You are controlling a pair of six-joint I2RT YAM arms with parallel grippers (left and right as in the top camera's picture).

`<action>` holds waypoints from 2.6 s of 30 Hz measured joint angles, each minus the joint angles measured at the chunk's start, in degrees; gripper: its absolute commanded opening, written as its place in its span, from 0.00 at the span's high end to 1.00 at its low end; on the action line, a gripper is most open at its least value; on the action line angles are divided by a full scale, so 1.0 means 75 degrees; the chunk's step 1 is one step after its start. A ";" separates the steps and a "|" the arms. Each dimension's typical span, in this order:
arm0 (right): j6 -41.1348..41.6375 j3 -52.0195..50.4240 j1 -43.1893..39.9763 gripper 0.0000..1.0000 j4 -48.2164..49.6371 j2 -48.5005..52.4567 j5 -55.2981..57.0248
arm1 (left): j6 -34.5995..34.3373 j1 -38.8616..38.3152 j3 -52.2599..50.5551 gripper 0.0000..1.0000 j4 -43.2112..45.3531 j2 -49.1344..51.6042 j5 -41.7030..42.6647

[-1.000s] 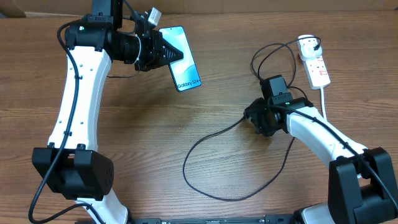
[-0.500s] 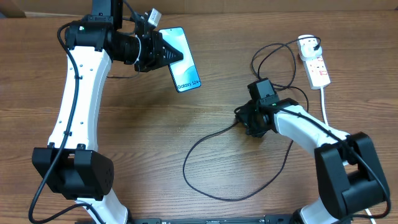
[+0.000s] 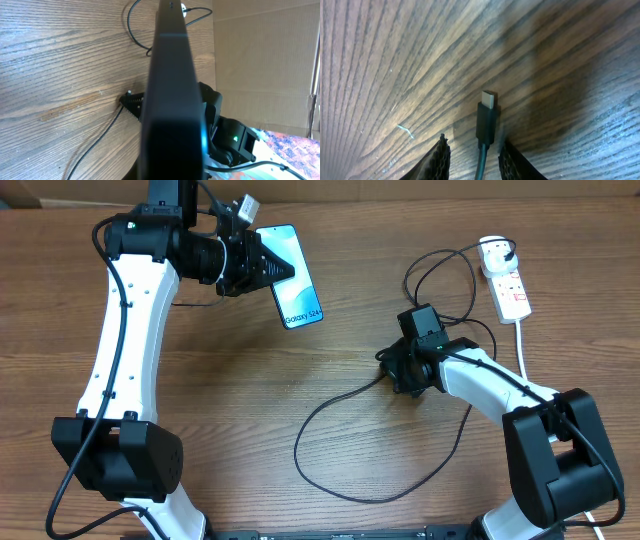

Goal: Plug charger to phone and switch on socket

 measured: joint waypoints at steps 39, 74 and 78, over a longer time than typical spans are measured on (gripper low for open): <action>0.0000 -0.0114 0.0006 0.81 0.0338 0.0023 0.0283 | 0.0000 0.0000 0.0000 0.96 -0.0003 0.0000 0.0000; 0.0000 -0.0157 0.0006 0.96 0.0312 0.0044 0.0079 | 0.0000 0.0000 0.0000 0.96 -0.0026 0.0000 0.0000; -0.0009 -0.0157 0.0006 0.96 0.0332 0.0044 -0.0032 | 0.0000 0.0000 0.0000 0.96 -0.0026 0.0000 -0.0003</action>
